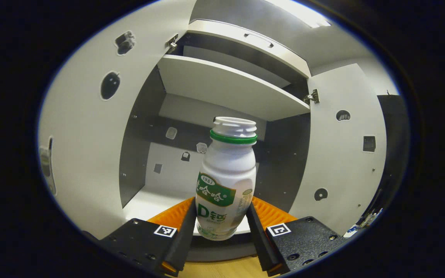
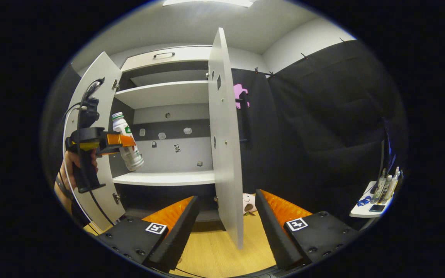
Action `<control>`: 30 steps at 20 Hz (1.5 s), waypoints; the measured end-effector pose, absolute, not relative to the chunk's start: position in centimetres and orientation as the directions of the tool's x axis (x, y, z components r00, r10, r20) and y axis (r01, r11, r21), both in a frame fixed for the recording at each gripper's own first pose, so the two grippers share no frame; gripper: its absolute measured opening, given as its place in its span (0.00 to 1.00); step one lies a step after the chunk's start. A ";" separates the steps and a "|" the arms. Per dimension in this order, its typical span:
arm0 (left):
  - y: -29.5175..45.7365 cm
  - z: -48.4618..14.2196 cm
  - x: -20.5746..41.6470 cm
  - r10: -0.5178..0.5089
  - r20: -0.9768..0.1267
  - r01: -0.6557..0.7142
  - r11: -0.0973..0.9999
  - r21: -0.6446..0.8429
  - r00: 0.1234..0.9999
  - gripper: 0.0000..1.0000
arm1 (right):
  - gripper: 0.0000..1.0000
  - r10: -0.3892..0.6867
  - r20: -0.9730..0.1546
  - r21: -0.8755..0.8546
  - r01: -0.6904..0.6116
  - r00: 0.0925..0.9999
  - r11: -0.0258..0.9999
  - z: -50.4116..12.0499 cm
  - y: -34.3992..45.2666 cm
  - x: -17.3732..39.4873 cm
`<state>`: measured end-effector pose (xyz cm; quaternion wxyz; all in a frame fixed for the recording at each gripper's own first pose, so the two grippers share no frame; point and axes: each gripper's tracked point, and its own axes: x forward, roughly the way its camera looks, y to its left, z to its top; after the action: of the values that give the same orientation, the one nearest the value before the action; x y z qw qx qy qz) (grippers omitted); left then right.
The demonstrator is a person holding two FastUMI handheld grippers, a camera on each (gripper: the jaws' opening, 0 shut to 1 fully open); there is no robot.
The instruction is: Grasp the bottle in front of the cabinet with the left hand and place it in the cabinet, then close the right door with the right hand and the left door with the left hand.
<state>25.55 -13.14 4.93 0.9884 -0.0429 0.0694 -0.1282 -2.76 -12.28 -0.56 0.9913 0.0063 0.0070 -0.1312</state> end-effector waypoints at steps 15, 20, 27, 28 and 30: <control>-17.4 -5.4 39.7 -0.191 -0.457 0.205 0.979 -0.020 0.869 0.71 | 0.96 -0.484 -0.032 0.068 0.485 0.874 0.872 -1.4 -22.5 -7.7; -17.2 -7.4 40.2 -0.169 -0.504 0.182 0.983 -0.024 0.847 0.71 | 0.96 -0.527 -0.046 0.077 0.529 0.848 0.845 -2.0 -24.6 -8.9; -17.2 -7.7 40.2 -0.138 -0.501 0.163 0.987 0.007 0.854 0.76 | 0.89 -0.516 -0.058 0.078 0.519 0.854 0.851 -2.1 -24.5 -8.6; -17.1 -7.8 40.2 -0.133 -0.503 0.158 0.987 0.007 0.854 0.77 | 0.89 -0.514 -0.057 0.076 0.517 0.856 0.852 -2.1 -24.5 -8.6; -17.0 -8.2 40.1 -0.128 -0.511 0.150 0.989 0.001 0.850 0.77 | 0.89 -0.515 -0.056 0.073 0.518 0.855 0.852 -2.1 -24.6 -8.8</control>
<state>40.10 -17.01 -8.17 0.9616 0.0204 0.2641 -0.0722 -8.76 -24.64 -2.08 0.9622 0.0427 0.0170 -0.2685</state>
